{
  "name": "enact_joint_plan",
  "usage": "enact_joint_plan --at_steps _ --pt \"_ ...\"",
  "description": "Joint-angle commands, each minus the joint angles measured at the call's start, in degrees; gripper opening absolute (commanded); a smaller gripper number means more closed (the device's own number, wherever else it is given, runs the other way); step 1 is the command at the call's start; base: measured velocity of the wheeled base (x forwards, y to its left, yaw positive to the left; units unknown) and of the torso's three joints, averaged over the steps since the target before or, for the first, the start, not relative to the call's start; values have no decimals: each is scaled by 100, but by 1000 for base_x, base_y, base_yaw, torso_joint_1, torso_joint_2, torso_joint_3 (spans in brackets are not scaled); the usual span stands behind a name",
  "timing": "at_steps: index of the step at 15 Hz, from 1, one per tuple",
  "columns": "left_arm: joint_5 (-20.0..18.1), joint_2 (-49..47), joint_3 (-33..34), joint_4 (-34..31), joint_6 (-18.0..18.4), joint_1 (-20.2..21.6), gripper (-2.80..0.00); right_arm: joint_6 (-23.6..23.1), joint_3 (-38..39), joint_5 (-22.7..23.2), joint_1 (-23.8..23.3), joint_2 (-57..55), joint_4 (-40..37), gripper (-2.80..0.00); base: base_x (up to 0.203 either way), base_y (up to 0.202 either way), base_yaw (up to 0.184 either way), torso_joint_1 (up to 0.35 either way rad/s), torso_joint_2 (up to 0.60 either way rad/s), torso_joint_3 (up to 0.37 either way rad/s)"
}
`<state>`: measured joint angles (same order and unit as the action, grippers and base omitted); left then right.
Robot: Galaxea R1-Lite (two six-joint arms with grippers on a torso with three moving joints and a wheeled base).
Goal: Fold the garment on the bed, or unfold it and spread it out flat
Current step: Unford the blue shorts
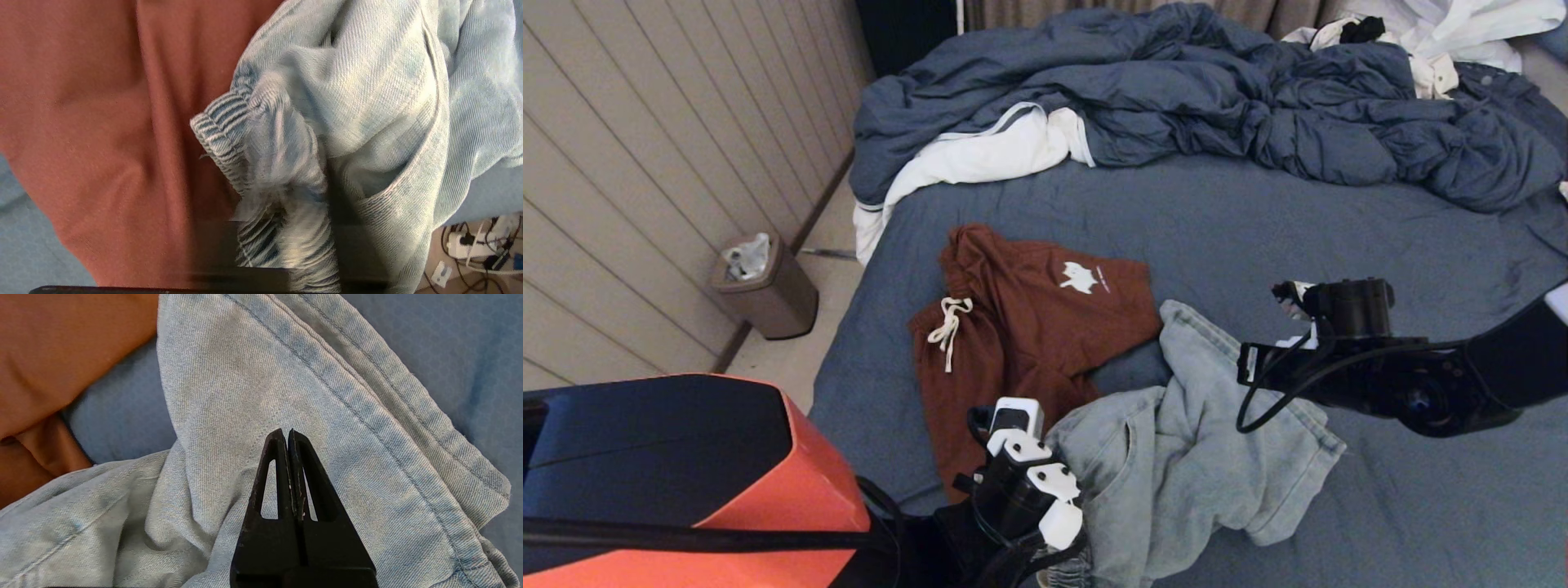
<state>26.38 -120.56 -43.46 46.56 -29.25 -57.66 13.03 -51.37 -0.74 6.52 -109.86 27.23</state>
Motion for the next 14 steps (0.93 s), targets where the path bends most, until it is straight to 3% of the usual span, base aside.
enact_joint_plan --at_steps 1,7,10,13,14 --pt "-10 -11 18 11 -20 -41 -280 6 -27 -5 -2 -35 10 -280 0 0 0 0 0 0" --pt "34 204 64 36 -31 -65 -280 29 -188 -12 -81 -162 25 -280 0 0 0 0 0 0" --pt "34 465 136 26 -37 -39 -280 17 -1182 -47 -313 -907 -61 -280 0 0 0 0 0 0" --pt "34 386 162 64 -37 -35 -280 -84 -1924 -152 -228 -1331 -307 -280 0 0 0 0 0 0" --pt "35 385 154 64 -37 -35 -280 -252 -2036 -161 -187 -1393 -340 0 0 0 0 0 0 0"
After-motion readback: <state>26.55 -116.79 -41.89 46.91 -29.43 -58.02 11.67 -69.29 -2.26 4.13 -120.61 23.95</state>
